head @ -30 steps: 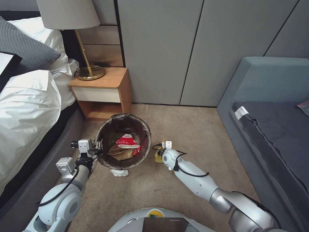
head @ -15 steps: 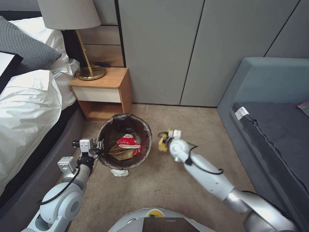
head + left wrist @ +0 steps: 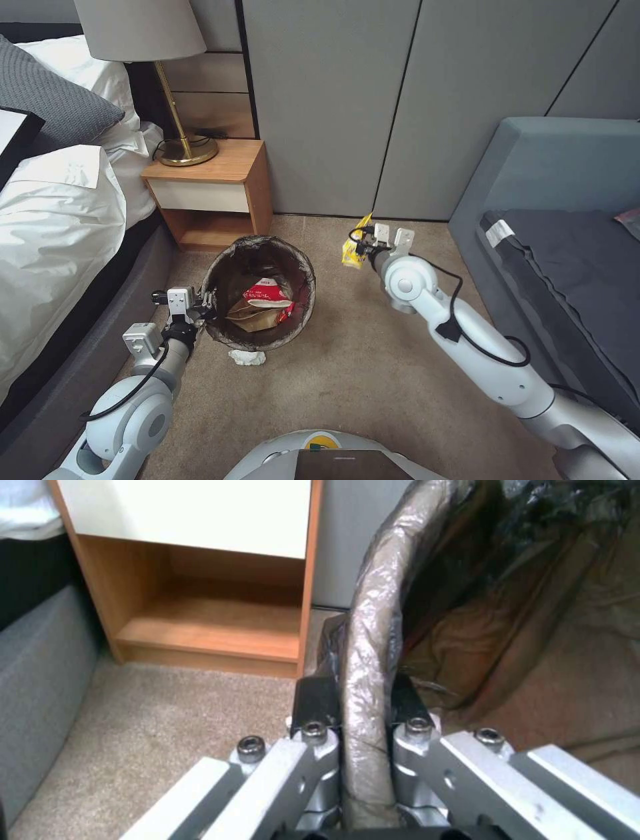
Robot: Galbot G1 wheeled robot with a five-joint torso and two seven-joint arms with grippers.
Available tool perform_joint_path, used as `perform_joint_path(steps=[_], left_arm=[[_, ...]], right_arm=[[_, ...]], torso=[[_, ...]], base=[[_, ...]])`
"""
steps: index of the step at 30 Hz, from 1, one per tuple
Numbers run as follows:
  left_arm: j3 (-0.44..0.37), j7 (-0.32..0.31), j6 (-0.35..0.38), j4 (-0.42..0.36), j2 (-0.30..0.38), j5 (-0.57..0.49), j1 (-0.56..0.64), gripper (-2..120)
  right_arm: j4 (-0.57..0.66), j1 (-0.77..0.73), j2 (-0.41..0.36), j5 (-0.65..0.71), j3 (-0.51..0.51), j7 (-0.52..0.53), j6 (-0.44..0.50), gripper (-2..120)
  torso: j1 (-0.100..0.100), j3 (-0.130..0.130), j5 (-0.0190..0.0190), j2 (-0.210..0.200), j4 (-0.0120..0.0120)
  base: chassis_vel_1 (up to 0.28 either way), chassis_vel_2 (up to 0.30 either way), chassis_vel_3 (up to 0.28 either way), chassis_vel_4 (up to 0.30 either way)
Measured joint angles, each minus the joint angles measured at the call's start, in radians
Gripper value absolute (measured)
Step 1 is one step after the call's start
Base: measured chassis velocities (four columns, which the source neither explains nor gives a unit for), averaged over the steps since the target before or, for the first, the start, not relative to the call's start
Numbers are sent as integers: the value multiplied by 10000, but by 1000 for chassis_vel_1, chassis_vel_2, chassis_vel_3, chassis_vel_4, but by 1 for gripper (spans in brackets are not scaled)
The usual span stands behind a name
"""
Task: Pick up the trash bin, then pick up the garbage from the floor and place it into the trash bin.
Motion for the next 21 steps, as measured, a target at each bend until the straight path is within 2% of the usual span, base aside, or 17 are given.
perform_joint_path(steps=[1,2,3,4,9,15,18,19,21], left_arm=[[21,0,9,19,16,0,-27,4],[21,0,9,19,16,0,-27,4],[49,-15,20,47,21,0,-58,4],[75,-23,37,57,24,0,-77,4],[88,-30,48,65,26,4,-91,4],[129,-32,57,93,0,54,-89,4],[160,-43,86,123,13,92,-102,4],[160,-43,86,123,13,92,-102,4],[193,-47,110,138,43,111,-124,4]], right_arm=[[840,-32,-340,114,196,99,-35,0],[840,-32,-340,114,196,99,-35,0],[1754,-28,-683,184,503,281,-48,0],[2373,-25,-882,352,665,466,-91,0],[3435,162,-1334,616,1055,894,-105,0],[4472,389,-1693,634,1494,866,93,0],[5639,428,-2113,203,1943,152,528,0],[5639,428,-2113,203,1943,152,528,0],[6382,277,-2445,-492,2220,-734,1028,0]], torso=[[0,1,20,-1,0],[0,1,20,-1,0],[0,0,2,0,3],[0,1,9,0,5],[0,0,11,0,3],[0,1,9,0,6],[0,1,9,0,5],[0,1,9,0,5],[0,1,10,0,4]], base=[[0,0,0,0],[0,0,0,0],[0,0,0,0],[0,0,0,0],[0,0,0,0],[0,0,0,0],[0,0,0,0],[0,0,0,0],[0,0,0,0]])
